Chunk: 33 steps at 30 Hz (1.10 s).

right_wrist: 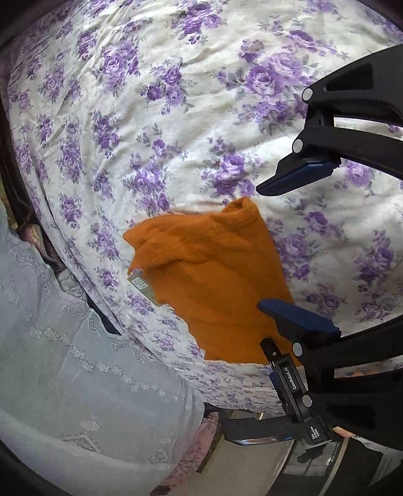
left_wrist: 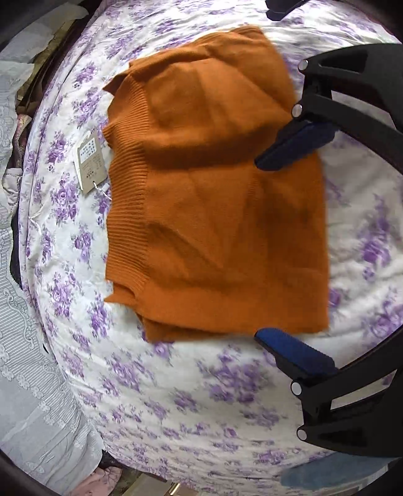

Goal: Fold small clothes

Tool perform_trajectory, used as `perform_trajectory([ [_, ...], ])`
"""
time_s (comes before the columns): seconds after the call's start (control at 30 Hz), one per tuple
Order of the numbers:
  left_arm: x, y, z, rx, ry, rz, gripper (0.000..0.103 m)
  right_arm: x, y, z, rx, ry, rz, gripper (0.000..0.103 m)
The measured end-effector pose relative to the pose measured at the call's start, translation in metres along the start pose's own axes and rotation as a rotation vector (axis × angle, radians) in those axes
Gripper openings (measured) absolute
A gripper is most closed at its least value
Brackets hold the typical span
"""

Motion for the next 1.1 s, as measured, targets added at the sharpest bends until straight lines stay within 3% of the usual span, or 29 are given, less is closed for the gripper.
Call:
perform_trajectory([
  [0.23, 0.032, -0.027, 0.024, 0.022, 0.004, -0.025, 0.099, 0.017, -0.012, 0.051, 0.113, 0.033, -0.022, 0.075],
  [0.37, 0.049, -0.032, 0.032, 0.022, 0.004, -0.058, 0.099, 0.027, -0.017, 0.060, 0.129, 0.033, -0.038, 0.076],
  [0.67, 0.055, -0.033, 0.026, 0.008, 0.007, -0.063, 0.099, 0.030, -0.025, 0.028, 0.059, 0.021, -0.032, 0.076],
  [1.1, 0.021, -0.006, 0.007, -0.026, 0.033, -0.005, 0.099, 0.006, 0.008, -0.023, -0.059, 0.053, -0.044, 0.076],
])
Point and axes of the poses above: each gripper's, at about its wrist camera, not at the fingertips, and x roughly against the way its jaws point, z to its left, y to its top, the point moved 5 cm from there along -x, roughly the way its jaws point, and after that the axes turned 2 degrees about -z, right-handed, at the moved point
